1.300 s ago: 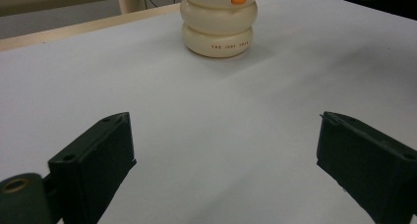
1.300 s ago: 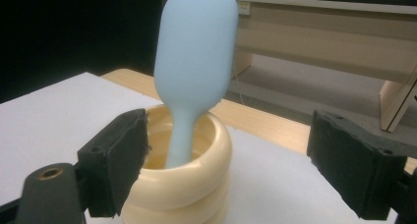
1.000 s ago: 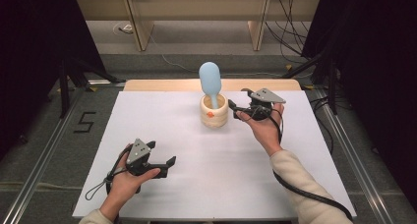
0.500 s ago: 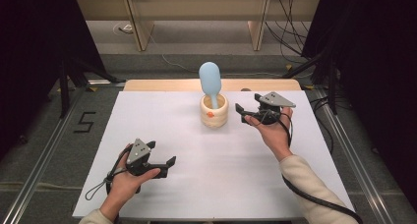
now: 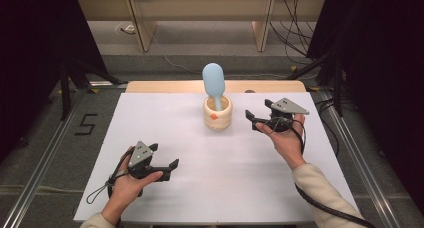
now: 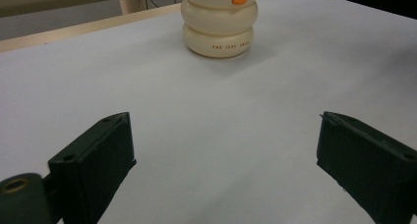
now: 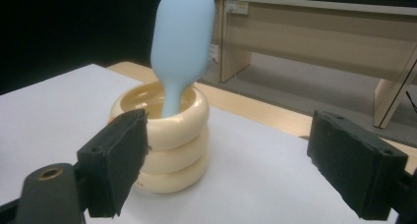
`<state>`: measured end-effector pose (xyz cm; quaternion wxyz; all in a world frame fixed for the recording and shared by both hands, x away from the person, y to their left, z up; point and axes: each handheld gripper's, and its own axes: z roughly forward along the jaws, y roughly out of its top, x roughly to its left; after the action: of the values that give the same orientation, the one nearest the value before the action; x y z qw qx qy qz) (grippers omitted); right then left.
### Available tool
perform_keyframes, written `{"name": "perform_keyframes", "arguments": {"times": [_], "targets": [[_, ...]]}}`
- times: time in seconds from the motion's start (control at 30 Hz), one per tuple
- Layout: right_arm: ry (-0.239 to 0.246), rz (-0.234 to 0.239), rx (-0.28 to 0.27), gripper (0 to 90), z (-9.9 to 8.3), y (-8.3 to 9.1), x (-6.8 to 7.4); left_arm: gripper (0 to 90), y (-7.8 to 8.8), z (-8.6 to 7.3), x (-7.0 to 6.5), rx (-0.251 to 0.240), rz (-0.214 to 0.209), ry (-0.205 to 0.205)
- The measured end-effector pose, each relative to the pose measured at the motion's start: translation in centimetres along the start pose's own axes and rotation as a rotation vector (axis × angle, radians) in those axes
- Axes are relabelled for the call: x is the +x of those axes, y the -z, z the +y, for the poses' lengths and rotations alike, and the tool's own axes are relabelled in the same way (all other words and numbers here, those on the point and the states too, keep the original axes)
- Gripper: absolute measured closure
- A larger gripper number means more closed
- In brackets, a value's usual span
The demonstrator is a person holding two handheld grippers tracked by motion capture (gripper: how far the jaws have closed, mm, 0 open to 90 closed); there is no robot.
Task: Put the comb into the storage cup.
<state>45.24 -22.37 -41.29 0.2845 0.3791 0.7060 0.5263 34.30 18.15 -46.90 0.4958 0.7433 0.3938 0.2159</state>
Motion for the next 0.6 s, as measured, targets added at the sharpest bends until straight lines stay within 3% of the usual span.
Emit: {"name": "perform_keyframes", "arguments": {"times": [0.6], "targets": [[0.008, 0.025, 0.022, 16.8, -0.8, 2.4, -0.5, 6.7, 0.0, 0.0, 0.0, 0.0, 0.002, -0.002]]}}
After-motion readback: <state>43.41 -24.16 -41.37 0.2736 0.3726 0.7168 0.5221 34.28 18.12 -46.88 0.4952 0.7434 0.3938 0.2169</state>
